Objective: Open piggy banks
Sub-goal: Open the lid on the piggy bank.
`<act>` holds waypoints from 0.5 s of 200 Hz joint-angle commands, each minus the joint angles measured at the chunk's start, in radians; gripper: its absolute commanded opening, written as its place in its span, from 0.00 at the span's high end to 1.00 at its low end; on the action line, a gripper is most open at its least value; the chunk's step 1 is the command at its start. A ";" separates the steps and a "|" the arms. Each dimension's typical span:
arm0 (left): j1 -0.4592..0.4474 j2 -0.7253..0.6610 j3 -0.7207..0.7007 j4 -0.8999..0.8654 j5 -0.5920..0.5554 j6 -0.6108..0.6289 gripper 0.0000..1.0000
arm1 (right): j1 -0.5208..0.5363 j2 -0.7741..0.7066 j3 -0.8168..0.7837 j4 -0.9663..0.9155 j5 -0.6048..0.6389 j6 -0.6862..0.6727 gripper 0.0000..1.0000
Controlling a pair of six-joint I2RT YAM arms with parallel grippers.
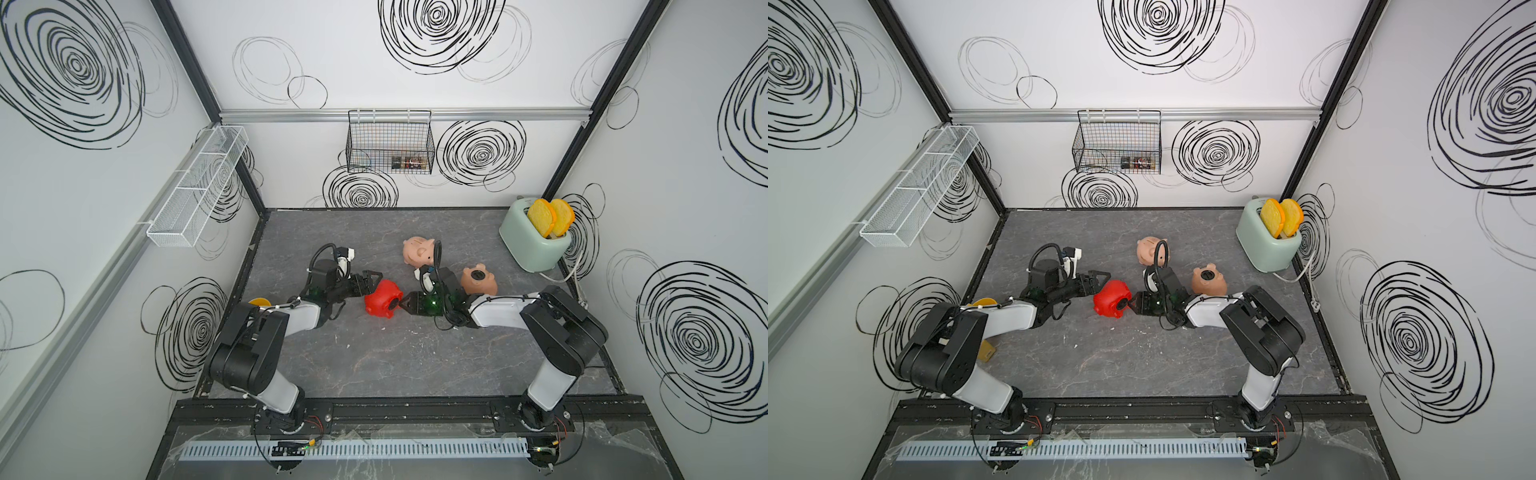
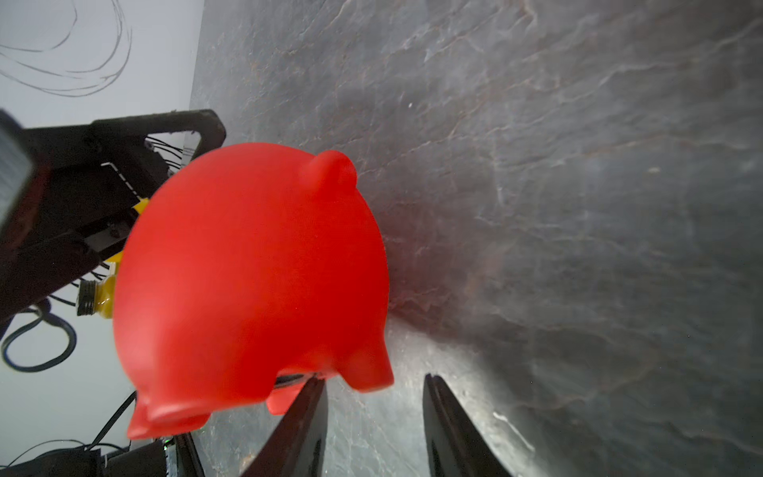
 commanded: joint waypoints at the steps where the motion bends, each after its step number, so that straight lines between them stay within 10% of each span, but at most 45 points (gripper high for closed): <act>1: 0.000 -0.003 0.000 0.049 0.018 -0.014 0.04 | -0.014 0.006 0.025 -0.003 -0.019 -0.016 0.56; 100: -0.029 -0.024 -0.068 0.094 0.035 -0.054 0.04 | -0.009 0.022 0.013 0.002 -0.017 -0.015 0.56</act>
